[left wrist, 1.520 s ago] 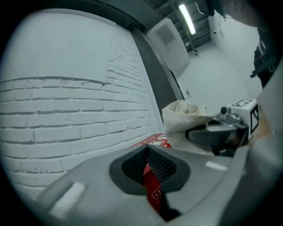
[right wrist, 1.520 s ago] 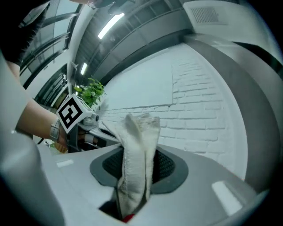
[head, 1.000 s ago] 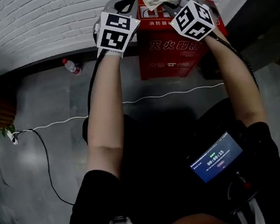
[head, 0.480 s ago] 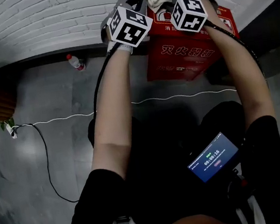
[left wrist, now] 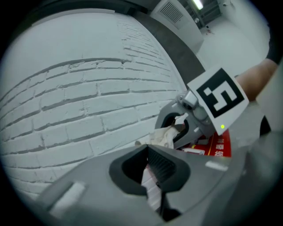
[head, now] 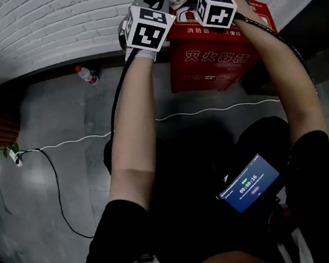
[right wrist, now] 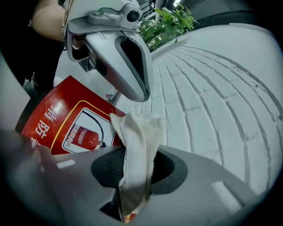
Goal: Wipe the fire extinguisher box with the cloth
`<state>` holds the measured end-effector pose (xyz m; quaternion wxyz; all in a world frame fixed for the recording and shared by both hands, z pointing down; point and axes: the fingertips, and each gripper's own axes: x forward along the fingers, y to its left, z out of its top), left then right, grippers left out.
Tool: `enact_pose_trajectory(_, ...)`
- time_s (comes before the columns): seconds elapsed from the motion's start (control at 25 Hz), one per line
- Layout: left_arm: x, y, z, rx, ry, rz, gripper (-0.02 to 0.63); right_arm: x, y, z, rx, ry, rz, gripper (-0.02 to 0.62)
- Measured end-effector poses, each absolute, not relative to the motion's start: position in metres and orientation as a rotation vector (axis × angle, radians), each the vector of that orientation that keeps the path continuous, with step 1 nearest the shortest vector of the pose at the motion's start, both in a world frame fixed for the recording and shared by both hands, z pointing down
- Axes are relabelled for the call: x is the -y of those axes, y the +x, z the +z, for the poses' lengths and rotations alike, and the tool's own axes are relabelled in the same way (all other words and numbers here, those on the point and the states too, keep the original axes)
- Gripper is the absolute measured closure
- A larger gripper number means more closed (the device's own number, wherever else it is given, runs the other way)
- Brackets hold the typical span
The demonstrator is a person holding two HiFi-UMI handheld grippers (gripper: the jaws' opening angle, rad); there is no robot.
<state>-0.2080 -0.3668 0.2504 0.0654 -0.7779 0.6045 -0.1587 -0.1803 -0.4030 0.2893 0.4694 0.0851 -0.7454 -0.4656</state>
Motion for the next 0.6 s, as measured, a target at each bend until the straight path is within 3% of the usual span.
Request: enact_pose_trajectory(0.6,0.365,-0.132,0.206,-1.719,-2.366,-0.416,0.603,0.434,-0.076,0.284,1.774,0.278,-1.044,0.485)
